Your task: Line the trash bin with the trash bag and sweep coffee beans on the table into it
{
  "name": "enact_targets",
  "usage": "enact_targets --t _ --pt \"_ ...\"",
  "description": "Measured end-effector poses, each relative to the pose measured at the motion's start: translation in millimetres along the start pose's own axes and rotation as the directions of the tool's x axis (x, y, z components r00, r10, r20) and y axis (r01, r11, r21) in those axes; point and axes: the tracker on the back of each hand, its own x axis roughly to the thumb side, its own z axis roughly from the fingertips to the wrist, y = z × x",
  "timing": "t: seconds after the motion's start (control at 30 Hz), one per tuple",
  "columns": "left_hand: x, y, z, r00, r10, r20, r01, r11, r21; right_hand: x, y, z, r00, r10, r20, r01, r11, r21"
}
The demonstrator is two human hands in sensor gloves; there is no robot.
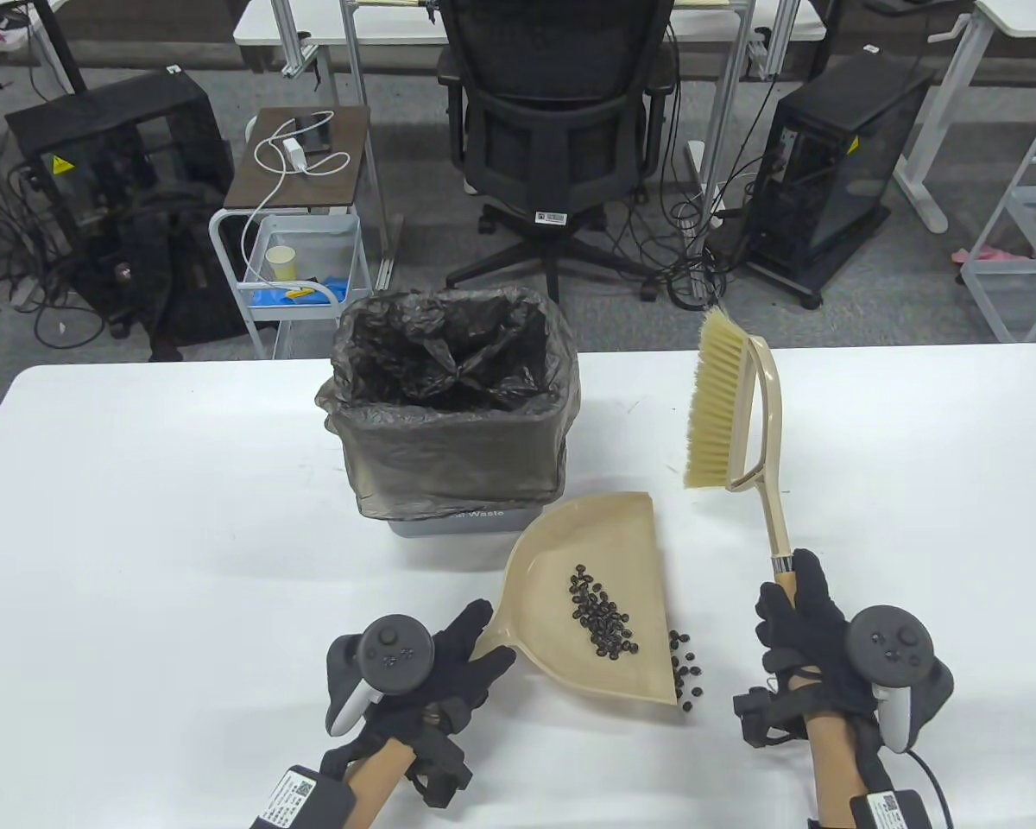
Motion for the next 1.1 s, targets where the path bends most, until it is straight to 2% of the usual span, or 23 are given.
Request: enact_targets --t 0.17,0.37,0.47,0.6,0.7,0.87,0.97,1.1 --pt "10.8 0.9 -1.0 1.000 0.013 0.022 -0.014 0.999 0.038 -9.6 -9.6 2.3 1.000 0.022 -0.003 -0.022 0.999 -0.041" --pt "49.0 15.1 -0.8 0.997 0.035 0.076 -0.036 0.999 0.023 -18.5 -19.5 5.9 0.997 -0.054 -0.051 0.052 0.998 -0.038" --pt "71.5 26.0 -4.1 0.991 0.092 0.092 -0.091 0.996 -0.018 -21.9 -20.2 6.7 0.993 -0.087 -0.074 0.085 0.996 -0.027" --pt "109.0 52.3 -11.8 0.977 0.172 0.128 -0.161 0.983 -0.091 -23.9 -20.2 7.3 0.992 -0.093 -0.081 0.091 0.996 -0.027" --pt "134.8 77.5 -16.9 0.973 0.172 0.152 -0.168 0.985 -0.042 -22.8 -19.1 7.5 0.997 -0.044 -0.069 0.042 0.999 -0.026" --pt "160.6 119.7 -25.1 0.979 0.150 0.140 -0.162 0.983 0.080 -20.2 -13.2 8.3 0.997 -0.053 -0.055 0.054 0.998 0.019" --pt "171.2 145.9 -28.0 0.992 0.073 0.100 -0.093 0.975 0.203 -17.2 -11.4 9.3 0.999 -0.027 -0.035 0.028 0.999 0.023" --pt "171.6 173.5 -32.0 0.999 -0.034 0.005 0.031 0.943 0.332 -14.3 -9.9 11.0 1.000 -0.011 -0.014 0.011 0.999 0.031"
